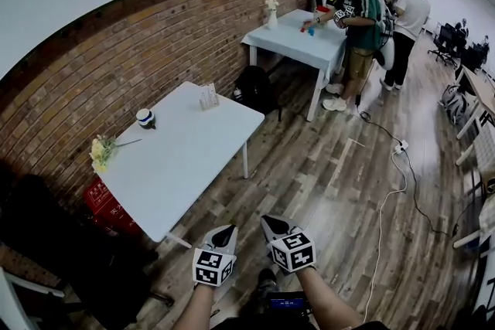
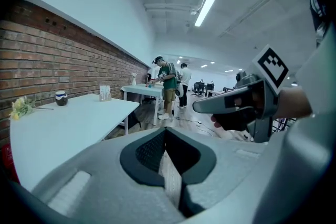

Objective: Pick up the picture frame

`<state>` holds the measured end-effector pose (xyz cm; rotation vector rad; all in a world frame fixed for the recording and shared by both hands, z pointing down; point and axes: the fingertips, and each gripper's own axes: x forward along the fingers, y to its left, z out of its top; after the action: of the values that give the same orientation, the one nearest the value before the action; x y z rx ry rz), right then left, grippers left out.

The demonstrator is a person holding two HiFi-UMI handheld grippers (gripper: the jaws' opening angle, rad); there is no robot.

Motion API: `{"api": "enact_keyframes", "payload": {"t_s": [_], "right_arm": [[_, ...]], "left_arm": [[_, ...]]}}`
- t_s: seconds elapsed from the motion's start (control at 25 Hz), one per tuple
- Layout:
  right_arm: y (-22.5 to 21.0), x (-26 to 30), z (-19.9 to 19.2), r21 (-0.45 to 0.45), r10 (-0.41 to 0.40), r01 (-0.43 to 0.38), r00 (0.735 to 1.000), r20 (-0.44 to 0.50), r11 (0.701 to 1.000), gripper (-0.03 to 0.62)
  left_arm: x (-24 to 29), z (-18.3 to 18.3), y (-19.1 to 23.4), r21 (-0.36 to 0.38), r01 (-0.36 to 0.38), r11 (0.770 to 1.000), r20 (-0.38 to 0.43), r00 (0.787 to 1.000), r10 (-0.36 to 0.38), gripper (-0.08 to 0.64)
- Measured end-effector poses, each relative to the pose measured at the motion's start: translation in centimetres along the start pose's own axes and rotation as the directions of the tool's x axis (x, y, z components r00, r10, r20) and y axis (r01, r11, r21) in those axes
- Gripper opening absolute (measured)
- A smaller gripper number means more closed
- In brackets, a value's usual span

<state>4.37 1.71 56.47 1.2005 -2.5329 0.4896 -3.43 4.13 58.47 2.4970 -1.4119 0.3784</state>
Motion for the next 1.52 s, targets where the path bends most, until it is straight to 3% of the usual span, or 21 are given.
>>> {"api": "enact_keyframes", "payload": {"t_s": [0.28,0.64,1.12,1.52], "right_arm": [[-6.1,4.9,3.9,-0.007,0.043,-0.043,0.999,-0.01,0.999,0.009],[-13.2,9.0,6.2,-0.006,0.074,-0.074,0.997,-0.029,0.997,0.009],[-15.9,13.7,8.5,0.008,0.115,-0.115,0.993,-0.037,0.993,0.009],[-18.5,22.4,12.1,-0.008,0.087,-0.088,0.994,-0.059,0.996,0.009]], "left_arm": [[7.4,3.6,2.9,-0.012,-0.037,0.999,-0.005,0.999,0.037,0.011],[14.9,6.3,4.5,-0.008,-0.074,0.997,-0.014,0.997,0.073,0.011],[18.1,7.8,8.8,-0.026,-0.133,0.991,-0.024,0.991,0.132,0.011],[24.0,9.6,17.4,-0.062,-0.129,0.99,-0.015,0.992,0.128,0.011]]}}
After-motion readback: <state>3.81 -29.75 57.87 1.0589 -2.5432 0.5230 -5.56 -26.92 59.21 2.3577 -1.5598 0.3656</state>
